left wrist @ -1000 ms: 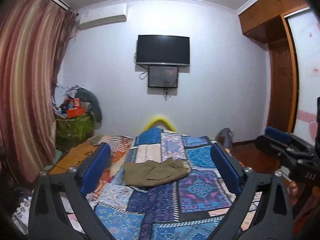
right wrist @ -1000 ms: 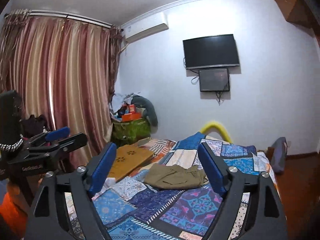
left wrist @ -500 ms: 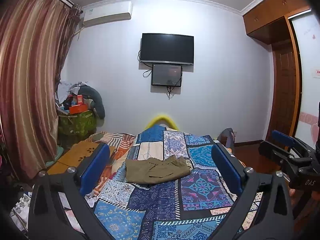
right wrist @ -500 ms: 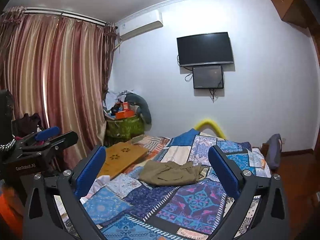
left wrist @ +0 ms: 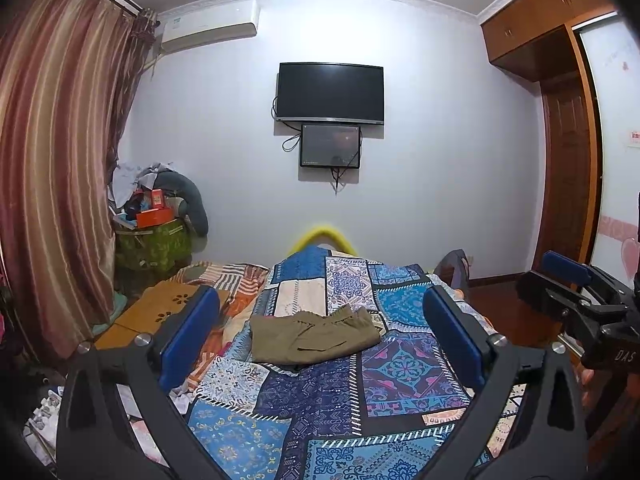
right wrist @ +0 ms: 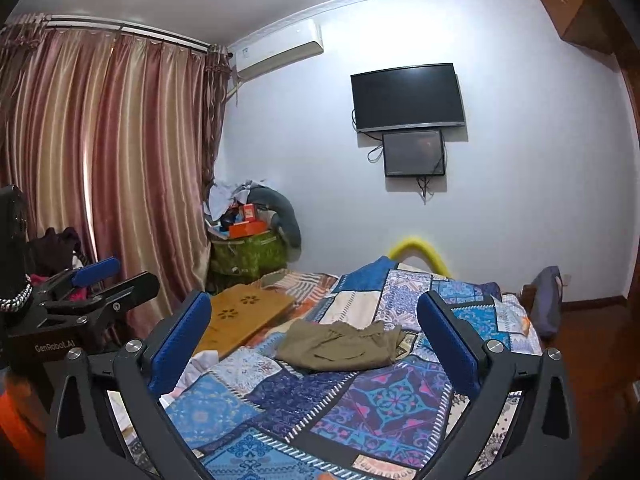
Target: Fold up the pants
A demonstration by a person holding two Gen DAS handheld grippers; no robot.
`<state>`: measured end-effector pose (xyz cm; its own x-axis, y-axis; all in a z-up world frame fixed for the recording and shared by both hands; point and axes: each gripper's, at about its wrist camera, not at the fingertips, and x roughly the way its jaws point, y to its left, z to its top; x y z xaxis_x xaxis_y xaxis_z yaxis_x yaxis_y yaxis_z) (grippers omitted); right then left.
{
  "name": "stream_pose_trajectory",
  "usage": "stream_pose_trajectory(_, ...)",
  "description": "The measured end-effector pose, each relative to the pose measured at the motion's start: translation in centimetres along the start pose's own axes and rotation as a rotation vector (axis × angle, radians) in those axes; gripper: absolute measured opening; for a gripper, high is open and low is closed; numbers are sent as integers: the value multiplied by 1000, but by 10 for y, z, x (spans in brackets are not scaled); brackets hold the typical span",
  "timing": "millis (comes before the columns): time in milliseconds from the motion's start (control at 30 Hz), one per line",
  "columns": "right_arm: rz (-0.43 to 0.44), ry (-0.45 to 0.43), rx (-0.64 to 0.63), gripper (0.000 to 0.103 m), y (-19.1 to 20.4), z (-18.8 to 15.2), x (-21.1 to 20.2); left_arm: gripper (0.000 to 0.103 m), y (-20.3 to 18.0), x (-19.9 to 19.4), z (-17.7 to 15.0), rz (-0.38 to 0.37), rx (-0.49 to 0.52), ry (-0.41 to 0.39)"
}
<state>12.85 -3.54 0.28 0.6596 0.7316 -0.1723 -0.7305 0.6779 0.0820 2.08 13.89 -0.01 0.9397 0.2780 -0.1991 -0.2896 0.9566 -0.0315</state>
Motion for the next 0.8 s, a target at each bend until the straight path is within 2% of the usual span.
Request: stream_pose_trajectory(800,-17,-12,22,102,-5,3,-4,103,-3,4,2,-46,25,8)
